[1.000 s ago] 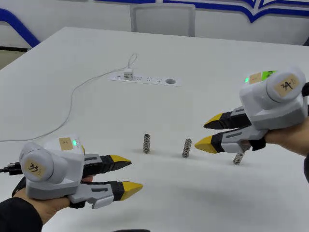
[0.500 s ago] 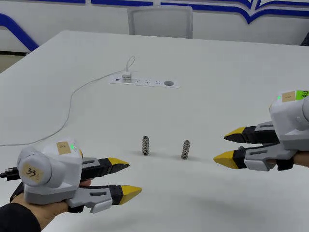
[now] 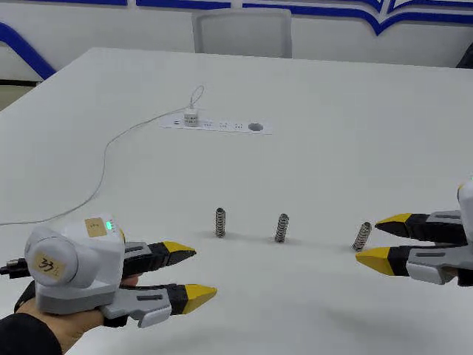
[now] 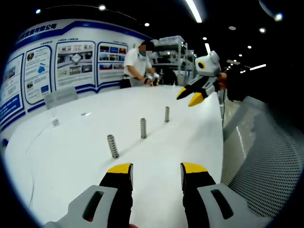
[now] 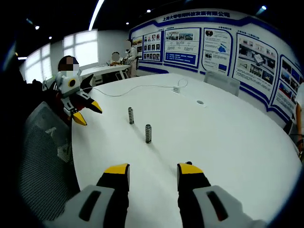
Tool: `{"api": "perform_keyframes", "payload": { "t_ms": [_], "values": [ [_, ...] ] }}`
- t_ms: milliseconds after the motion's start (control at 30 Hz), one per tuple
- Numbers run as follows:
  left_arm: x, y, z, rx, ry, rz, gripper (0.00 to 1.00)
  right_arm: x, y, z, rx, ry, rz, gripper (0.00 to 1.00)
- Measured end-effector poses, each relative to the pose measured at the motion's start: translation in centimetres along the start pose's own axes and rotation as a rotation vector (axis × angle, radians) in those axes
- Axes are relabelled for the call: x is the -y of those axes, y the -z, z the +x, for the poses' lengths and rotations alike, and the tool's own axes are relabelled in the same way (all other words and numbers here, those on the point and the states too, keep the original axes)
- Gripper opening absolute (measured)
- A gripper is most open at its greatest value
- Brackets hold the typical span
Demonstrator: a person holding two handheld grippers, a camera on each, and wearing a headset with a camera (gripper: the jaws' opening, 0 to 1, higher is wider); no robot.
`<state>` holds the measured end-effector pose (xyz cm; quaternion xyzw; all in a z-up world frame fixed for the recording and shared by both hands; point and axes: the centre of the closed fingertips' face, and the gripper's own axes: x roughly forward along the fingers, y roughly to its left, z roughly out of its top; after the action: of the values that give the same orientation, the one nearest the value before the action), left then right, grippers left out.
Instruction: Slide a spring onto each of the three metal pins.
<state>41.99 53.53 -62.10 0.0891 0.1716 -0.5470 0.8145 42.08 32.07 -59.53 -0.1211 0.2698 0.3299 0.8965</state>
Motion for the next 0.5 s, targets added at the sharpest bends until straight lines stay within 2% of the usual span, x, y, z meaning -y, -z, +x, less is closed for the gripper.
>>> {"api": "perform_keyframes", "payload": {
  "t_ms": [500],
  "values": [
    [-0.5, 0.3, 0.0, 0.010, -0.022, -0.030, 0.44, 0.1, 2.1, -0.6, 0.076, 0.035, 0.090, 0.46]
  ]
}}
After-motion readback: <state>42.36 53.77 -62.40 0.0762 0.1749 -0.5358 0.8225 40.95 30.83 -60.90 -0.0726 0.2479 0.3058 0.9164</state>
